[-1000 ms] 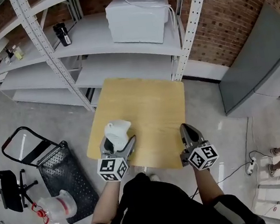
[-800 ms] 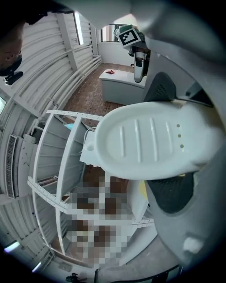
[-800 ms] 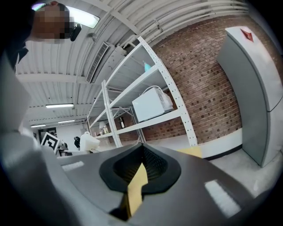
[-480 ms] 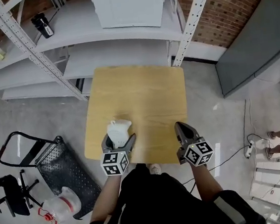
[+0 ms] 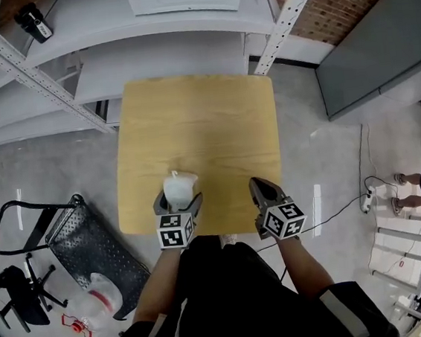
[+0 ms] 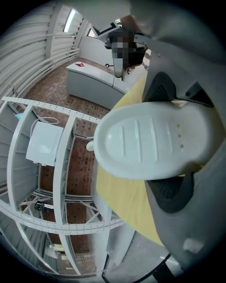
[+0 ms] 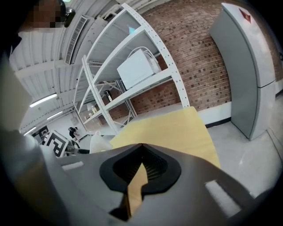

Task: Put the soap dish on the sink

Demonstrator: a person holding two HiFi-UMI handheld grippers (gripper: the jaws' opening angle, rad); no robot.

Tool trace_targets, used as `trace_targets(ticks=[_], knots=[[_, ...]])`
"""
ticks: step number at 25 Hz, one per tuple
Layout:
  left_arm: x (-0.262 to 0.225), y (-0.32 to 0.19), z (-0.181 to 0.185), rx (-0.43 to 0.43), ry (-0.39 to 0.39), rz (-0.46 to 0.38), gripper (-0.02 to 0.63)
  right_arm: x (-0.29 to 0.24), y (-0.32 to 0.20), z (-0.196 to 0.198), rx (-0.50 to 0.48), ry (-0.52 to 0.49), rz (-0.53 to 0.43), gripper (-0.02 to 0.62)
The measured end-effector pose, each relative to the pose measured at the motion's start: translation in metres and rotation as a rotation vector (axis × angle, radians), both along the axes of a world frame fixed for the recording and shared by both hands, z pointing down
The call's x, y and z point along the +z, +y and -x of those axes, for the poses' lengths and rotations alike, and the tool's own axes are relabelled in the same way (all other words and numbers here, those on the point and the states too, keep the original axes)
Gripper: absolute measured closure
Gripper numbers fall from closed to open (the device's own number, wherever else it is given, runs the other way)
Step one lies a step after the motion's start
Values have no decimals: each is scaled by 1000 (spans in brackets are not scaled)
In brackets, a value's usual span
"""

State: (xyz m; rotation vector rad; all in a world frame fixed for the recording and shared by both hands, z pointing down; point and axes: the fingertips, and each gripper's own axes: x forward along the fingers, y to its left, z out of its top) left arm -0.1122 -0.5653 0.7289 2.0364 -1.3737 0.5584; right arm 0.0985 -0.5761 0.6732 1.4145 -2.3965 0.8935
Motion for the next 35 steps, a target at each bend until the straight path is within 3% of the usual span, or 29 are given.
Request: trace_targets(ticks=[8, 18, 35], knots=[[42, -5, -1, 18, -84, 116, 135, 20, 11, -7, 20, 31, 56, 591], [68, -19, -6, 34, -200, 192, 135, 22, 16, -20, 34, 55, 66, 591], [75, -22, -14, 35, -191, 222, 127, 14, -2, -4, -42, 78, 43, 591]])
